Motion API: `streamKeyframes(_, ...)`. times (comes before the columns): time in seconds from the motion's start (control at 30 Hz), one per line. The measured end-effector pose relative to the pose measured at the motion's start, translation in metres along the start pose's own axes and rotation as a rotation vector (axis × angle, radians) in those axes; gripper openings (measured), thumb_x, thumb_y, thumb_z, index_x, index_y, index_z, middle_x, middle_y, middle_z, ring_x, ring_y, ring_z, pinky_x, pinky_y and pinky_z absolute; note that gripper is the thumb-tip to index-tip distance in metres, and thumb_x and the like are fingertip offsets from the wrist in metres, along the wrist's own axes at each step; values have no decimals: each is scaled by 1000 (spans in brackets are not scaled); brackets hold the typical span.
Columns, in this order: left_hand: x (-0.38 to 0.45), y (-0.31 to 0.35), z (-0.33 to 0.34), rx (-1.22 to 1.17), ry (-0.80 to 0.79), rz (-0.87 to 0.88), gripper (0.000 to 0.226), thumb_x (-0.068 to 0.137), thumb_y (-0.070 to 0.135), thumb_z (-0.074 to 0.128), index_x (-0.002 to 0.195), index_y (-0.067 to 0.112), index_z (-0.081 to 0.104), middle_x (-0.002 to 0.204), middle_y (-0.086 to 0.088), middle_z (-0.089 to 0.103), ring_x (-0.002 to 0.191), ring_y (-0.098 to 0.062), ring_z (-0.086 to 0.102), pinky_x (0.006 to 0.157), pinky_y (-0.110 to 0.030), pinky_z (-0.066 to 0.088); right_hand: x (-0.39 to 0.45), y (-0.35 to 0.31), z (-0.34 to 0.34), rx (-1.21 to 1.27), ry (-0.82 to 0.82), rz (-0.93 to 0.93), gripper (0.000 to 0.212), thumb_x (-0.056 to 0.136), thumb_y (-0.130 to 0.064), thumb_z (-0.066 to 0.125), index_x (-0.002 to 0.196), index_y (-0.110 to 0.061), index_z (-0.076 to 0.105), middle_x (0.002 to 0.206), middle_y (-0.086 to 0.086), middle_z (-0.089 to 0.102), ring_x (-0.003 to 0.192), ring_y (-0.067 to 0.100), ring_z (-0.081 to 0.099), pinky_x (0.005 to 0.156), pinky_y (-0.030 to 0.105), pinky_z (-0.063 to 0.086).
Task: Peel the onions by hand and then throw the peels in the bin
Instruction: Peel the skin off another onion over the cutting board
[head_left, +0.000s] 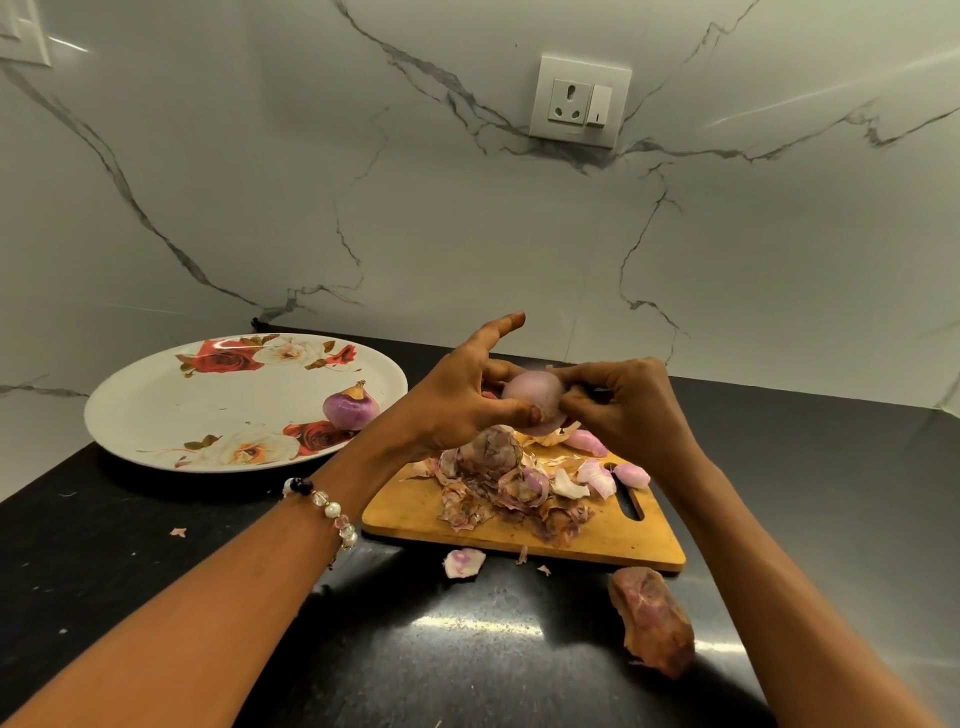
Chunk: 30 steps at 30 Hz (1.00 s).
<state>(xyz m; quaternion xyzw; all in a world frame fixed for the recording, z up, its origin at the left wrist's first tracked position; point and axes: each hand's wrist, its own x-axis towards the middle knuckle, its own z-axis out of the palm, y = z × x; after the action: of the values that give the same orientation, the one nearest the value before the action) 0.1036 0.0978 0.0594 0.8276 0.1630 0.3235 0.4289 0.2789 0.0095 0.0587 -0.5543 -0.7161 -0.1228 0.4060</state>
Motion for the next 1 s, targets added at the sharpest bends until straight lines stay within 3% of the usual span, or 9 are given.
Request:
streamKeyframes(0.1, 1, 1, 0, 4, 29, 7, 94, 78, 4, 74, 150, 21, 17, 124, -11, 63, 97, -12, 65, 80, -12, 51, 0, 3, -3, 35, 14, 28, 23, 84, 2, 70, 106, 5, 70, 88, 15, 74, 65, 4, 66, 65, 3, 48)
streamKeyframes(0.23, 1, -1, -1, 36, 35, 12, 94, 78, 7, 75, 150, 22, 16, 125, -11, 62, 98, -14, 64, 82, -14, 50, 0, -1, -3, 140, -29, 62, 27, 86, -7, 70, 110, 4, 68, 95, 9, 72, 83, 0, 66, 68, 8, 52)
streamKeyframes(0.53, 0, -1, 1, 77, 45, 35, 96, 76, 6, 76, 150, 21, 17, 127, -11, 61, 102, -18, 64, 86, -19, 51, 0, -6, 1, 38, -14, 22, 24, 82, -5, 74, 103, 6, 71, 90, 11, 73, 67, 7, 64, 65, 3, 49)
streamKeyframes(0.63, 0, -1, 2, 64, 24, 24, 97, 76, 3, 76, 150, 22, 16, 128, -12, 60, 104, -20, 64, 89, -24, 52, 0, -3, -1, 16, -14, 21, 14, 83, -1, 72, 96, 6, 73, 85, 14, 74, 60, 0, 60, 60, 5, 50)
streamKeyframes(0.83, 2, -2, 1, 56, 41, 12, 98, 76, 3, 76, 150, 22, 17, 125, -9, 62, 102, -17, 65, 84, -18, 52, -1, 0, -5, 73, -6, 51, 14, 86, -3, 69, 96, 6, 73, 85, 12, 74, 65, 8, 67, 59, 6, 50)
streamKeyframes(0.93, 1, -2, 1, 88, 38, 14, 98, 76, 5, 77, 150, 22, 16, 127, -10, 61, 106, -19, 63, 86, -17, 50, -1, -2, -5, 114, -49, 37, 21, 84, -8, 72, 101, 5, 72, 87, -2, 68, 78, -1, 66, 62, 6, 51)
streamKeyframes(1.0, 1, -2, 2, 105, 36, 22, 98, 76, 6, 77, 150, 21, 16, 129, -10, 60, 106, -19, 63, 85, -15, 49, -1, -2, -4, 101, -50, 41, 22, 83, -8, 74, 101, 4, 72, 87, -2, 68, 75, -1, 66, 63, 7, 51)
